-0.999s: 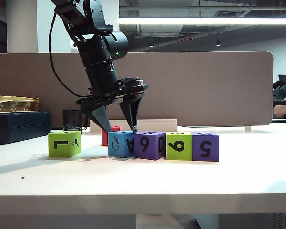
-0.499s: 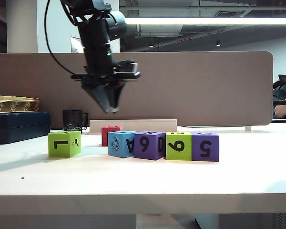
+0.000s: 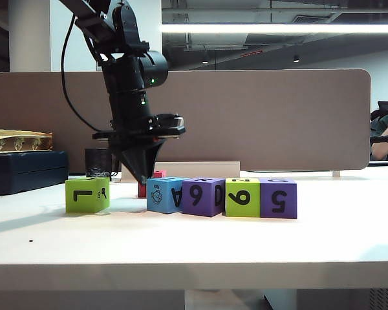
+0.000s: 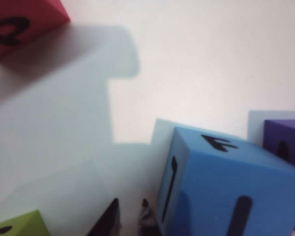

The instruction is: Select the appropriate blocks from the scattered letter blocks on the table and arrange them in a row to spell out "TURING".

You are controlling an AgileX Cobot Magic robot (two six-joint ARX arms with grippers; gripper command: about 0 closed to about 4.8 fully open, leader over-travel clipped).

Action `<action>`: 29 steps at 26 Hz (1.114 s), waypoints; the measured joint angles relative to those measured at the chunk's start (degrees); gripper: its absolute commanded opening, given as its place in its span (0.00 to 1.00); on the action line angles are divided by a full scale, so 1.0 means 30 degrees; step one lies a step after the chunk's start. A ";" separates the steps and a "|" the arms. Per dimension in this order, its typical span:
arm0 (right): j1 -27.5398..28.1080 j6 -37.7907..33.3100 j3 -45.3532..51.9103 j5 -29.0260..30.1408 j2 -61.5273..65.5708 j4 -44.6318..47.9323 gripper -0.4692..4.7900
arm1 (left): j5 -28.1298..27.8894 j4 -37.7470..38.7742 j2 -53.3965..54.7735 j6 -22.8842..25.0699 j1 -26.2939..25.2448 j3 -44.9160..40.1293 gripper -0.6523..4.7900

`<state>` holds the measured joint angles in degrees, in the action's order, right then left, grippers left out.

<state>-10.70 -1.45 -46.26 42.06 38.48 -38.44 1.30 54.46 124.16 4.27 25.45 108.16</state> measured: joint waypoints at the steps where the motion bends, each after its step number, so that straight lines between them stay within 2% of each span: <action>1: 0.0000 0.0000 0.0000 0.0000 0.0000 -0.0007 0.09 | 0.0051 0.0182 0.0029 -0.0007 -0.0007 -0.0007 0.21; 7: 0.0007 0.0000 0.0000 0.0000 0.0000 0.0000 0.09 | 0.2739 0.1260 0.0015 -0.0015 0.0073 -0.0007 0.21; 16: 0.0007 0.0000 0.0000 0.0000 -0.0007 0.0000 0.09 | 0.3045 0.1668 0.0015 -0.0488 0.0408 -0.0007 0.21; 19: 0.0000 0.0000 0.0000 0.0000 -0.0007 0.0000 0.09 | 0.2397 0.2120 0.0015 -0.0605 0.0393 0.0109 0.22; 21: 0.0000 0.0000 0.0000 0.0000 -0.0007 0.0000 0.09 | 0.1020 0.2790 0.0015 -0.0947 0.0342 0.0780 0.22; 24: 0.0007 0.0000 0.0000 0.0000 0.0000 0.0080 0.09 | -0.0772 0.2091 -0.0080 -0.0969 0.0262 0.2273 0.24; 26: 0.0007 0.0000 0.0000 -0.0015 -0.0007 0.0189 0.09 | -0.1304 0.0627 -0.0087 -0.0969 0.0270 0.2710 0.42; 27: 0.0007 0.0000 0.0000 -0.0015 -0.0007 0.0189 0.09 | -0.1311 0.0044 -0.0080 -0.1013 0.0262 0.2769 0.66; 28: 0.0007 0.0000 0.0000 -0.0015 0.0000 0.0233 0.09 | -0.1333 -0.1399 -0.0080 -0.1013 0.0233 0.2783 0.78; 29: 0.0007 0.0000 0.0000 -0.0015 0.0000 0.0386 0.09 | -0.1333 -0.2310 -0.0080 -0.1013 0.0109 0.2783 0.81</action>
<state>-10.68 -1.45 -46.26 42.02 38.48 -37.28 -2.70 47.53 123.92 1.23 25.78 116.51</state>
